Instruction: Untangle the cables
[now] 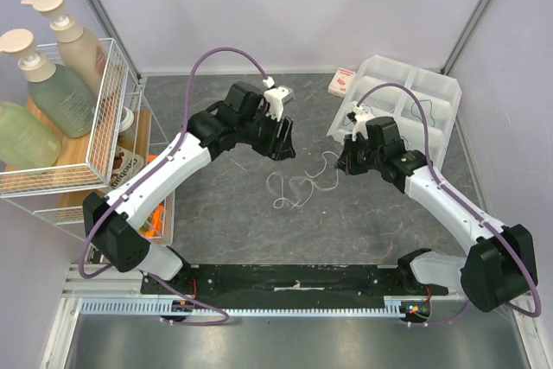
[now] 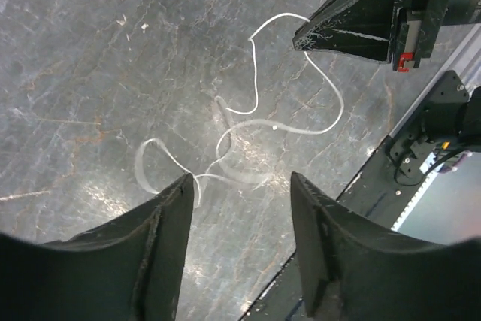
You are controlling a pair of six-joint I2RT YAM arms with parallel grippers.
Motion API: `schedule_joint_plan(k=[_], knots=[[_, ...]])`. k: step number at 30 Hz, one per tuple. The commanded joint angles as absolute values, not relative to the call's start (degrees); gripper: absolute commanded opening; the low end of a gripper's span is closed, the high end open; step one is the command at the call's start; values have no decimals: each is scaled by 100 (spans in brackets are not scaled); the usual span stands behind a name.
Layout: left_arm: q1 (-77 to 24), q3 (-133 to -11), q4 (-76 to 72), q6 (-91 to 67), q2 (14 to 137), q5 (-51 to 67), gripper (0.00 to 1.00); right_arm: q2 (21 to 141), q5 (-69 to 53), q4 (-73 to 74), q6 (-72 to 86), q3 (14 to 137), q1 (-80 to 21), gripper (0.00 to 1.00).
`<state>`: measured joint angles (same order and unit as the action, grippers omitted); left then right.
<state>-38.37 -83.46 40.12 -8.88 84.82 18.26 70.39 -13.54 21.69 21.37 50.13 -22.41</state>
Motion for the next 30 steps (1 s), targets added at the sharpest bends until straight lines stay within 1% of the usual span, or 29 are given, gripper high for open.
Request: schedule_joint_plan(k=[1,5,9,11,15,19,21,24,27,30], knots=[[-3841,-8420,3981,-1195,8271,1759,64,6987,-1591,2144,2083,4975,-2311,0],[-3832,-8323,4210,-1099,7990,1337,66,7303,-1538,2040,2101,5097,-2460,0],[-3841,-8384,4236,-923,7665,959,65,7978,-1600,1952,2022,5553,-2925,0],[-3867,-8481,4219,-792,7507,844,65,8313,-1879,1777,2048,5747,-3172,0],[-3876,-8377,3903,-642,7138,756,64,9121,-2294,1679,1978,6125,-3664,4],[-3876,-8157,3595,-607,6856,808,64,9834,-2075,2187,1723,6608,-3946,10],[-3885,-8130,3586,-572,6838,826,64,9949,-1855,2267,1731,6671,-3955,17],[-3885,-8139,3621,-536,6847,826,64,10046,-1925,2364,1635,6837,-3955,28],[-3885,-8147,3621,-519,6864,844,64,10195,-1899,2548,1468,7013,-3955,44],[-3876,-8174,3621,-510,6882,879,64,10230,-1662,2619,1161,7101,-3999,67]])
